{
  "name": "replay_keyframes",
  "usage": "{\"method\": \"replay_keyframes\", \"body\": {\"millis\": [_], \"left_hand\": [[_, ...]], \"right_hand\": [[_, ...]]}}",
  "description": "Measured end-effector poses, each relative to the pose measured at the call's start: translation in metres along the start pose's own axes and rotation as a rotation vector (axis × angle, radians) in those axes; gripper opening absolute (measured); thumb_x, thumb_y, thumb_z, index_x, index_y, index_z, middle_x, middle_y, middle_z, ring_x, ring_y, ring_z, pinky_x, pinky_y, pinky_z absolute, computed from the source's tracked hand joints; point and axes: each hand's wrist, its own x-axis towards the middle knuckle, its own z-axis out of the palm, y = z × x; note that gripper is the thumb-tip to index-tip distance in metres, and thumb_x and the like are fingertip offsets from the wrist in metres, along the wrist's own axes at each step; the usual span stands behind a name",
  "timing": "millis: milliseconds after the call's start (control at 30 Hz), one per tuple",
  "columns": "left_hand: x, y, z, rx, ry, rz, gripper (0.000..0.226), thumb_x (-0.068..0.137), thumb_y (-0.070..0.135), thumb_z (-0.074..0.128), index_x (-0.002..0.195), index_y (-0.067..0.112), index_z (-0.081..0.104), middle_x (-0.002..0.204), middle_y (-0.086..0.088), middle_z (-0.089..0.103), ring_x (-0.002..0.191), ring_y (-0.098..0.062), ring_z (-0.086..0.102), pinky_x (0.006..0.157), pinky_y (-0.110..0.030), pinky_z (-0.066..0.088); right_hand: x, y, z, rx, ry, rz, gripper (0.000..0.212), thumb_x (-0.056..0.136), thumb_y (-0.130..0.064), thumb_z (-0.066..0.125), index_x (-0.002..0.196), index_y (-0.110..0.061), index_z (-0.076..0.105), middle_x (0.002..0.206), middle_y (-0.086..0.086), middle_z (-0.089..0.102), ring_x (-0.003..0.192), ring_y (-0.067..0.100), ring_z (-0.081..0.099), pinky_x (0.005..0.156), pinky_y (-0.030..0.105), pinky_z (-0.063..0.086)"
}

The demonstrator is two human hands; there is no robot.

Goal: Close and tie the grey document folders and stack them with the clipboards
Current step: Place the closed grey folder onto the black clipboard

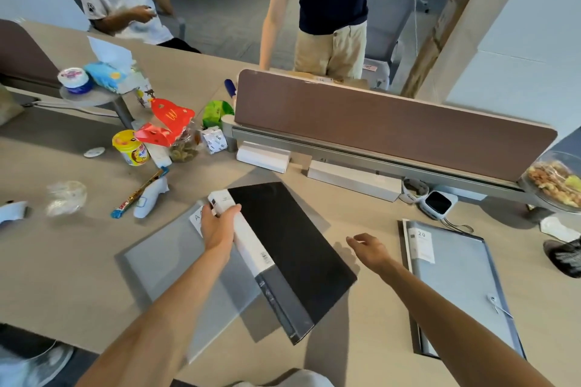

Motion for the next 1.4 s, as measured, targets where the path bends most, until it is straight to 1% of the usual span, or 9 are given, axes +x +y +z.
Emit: {"method": "replay_keyframes", "body": {"millis": [233, 433, 600, 700, 800, 933, 1067, 1267, 1400], "left_hand": [[0.035, 0.021, 0.007, 0.044, -0.169, 0.019, 0.040, 0.087, 0.045, 0.063, 0.118, 0.023, 0.049, 0.114, -0.010, 0.064, 0.095, -0.025, 0.065, 0.062, -0.028, 0.047], [0.050, 0.024, 0.031, 0.191, -0.397, -0.052, 0.042, 0.097, 0.047, 0.044, 0.127, 0.017, 0.039, 0.112, -0.005, 0.055, 0.097, -0.024, 0.055, 0.081, -0.035, 0.042], [0.046, -0.017, 0.054, 0.483, -0.614, 0.035, 0.064, 0.083, 0.024, 0.070, 0.133, 0.016, 0.031, 0.129, -0.005, 0.052, 0.110, -0.022, 0.054, 0.091, -0.035, 0.042], [0.042, -0.039, 0.067, 0.647, -0.680, 0.112, 0.083, 0.078, 0.019, 0.071, 0.146, 0.022, 0.025, 0.147, -0.005, 0.037, 0.131, -0.026, 0.042, 0.109, -0.042, 0.039], [0.031, -0.058, 0.076, 0.784, -0.805, 0.136, 0.083, 0.082, 0.016, 0.065, 0.152, 0.018, 0.021, 0.159, -0.006, 0.012, 0.147, -0.022, 0.018, 0.119, -0.038, 0.021], [0.017, -0.070, 0.090, 0.791, -0.783, 0.142, 0.078, 0.085, 0.012, 0.061, 0.151, 0.014, 0.019, 0.158, -0.009, 0.018, 0.145, -0.024, 0.022, 0.119, -0.035, 0.022], [0.003, -0.068, 0.101, 0.799, -0.797, 0.128, 0.081, 0.086, 0.011, 0.062, 0.152, 0.016, 0.016, 0.159, -0.006, 0.019, 0.146, -0.023, 0.021, 0.118, -0.035, 0.021], [-0.029, -0.068, 0.120, 0.783, -0.820, 0.086, 0.060, 0.088, 0.012, 0.059, 0.144, 0.014, 0.039, 0.150, -0.006, 0.040, 0.135, -0.022, 0.042, 0.105, -0.026, 0.036], [-0.065, -0.064, 0.145, 0.754, -0.902, 0.085, 0.041, 0.091, 0.018, 0.057, 0.132, 0.022, 0.053, 0.149, 0.002, 0.040, 0.135, -0.019, 0.042, 0.097, -0.024, 0.033]], "right_hand": [[0.001, -0.039, 0.034, 0.342, -0.035, -0.062, 0.038, 0.097, -0.040, 0.046, 0.095, -0.009, 0.068, 0.097, 0.005, 0.070, 0.085, 0.018, 0.065, 0.074, 0.027, 0.049], [0.012, -0.041, 0.041, 0.468, 0.135, -0.089, 0.026, 0.098, -0.018, 0.047, 0.073, -0.011, 0.053, 0.068, 0.002, 0.053, 0.063, 0.015, 0.050, 0.056, 0.024, 0.041], [0.019, 0.002, 0.057, 0.494, 0.268, 0.076, 0.022, 0.097, -0.019, 0.046, 0.081, -0.005, 0.052, 0.076, 0.012, 0.052, 0.072, 0.024, 0.052, 0.067, 0.032, 0.043], [0.021, 0.029, 0.065, 0.407, 0.217, 0.219, 0.026, 0.094, -0.022, 0.050, 0.111, -0.003, 0.055, 0.107, 0.016, 0.063, 0.099, 0.032, 0.060, 0.089, 0.040, 0.049], [0.019, 0.047, 0.062, 0.207, 0.253, 0.308, 0.052, 0.089, -0.022, 0.055, 0.137, -0.007, 0.042, 0.133, 0.015, 0.054, 0.120, 0.032, 0.053, 0.104, 0.042, 0.043], [0.015, 0.055, 0.054, 0.130, 0.262, 0.309, 0.058, 0.085, -0.026, 0.055, 0.140, -0.012, 0.041, 0.136, 0.012, 0.053, 0.123, 0.031, 0.051, 0.105, 0.041, 0.043], [0.012, 0.062, 0.047, 0.022, 0.297, 0.231, 0.041, 0.084, -0.022, 0.057, 0.124, -0.012, 0.058, 0.122, 0.012, 0.062, 0.111, 0.030, 0.057, 0.097, 0.037, 0.048], [-0.001, 0.081, 0.025, -0.270, 0.271, 0.162, 0.030, 0.090, -0.026, 0.045, 0.113, -0.014, 0.061, 0.114, 0.009, 0.065, 0.096, 0.026, 0.059, 0.077, 0.031, 0.049], [-0.008, 0.099, -0.014, -0.197, 0.319, 0.077, 0.036, 0.093, -0.027, 0.047, 0.127, -0.017, 0.050, 0.123, 0.010, 0.062, 0.110, 0.030, 0.059, 0.091, 0.040, 0.051]]}}
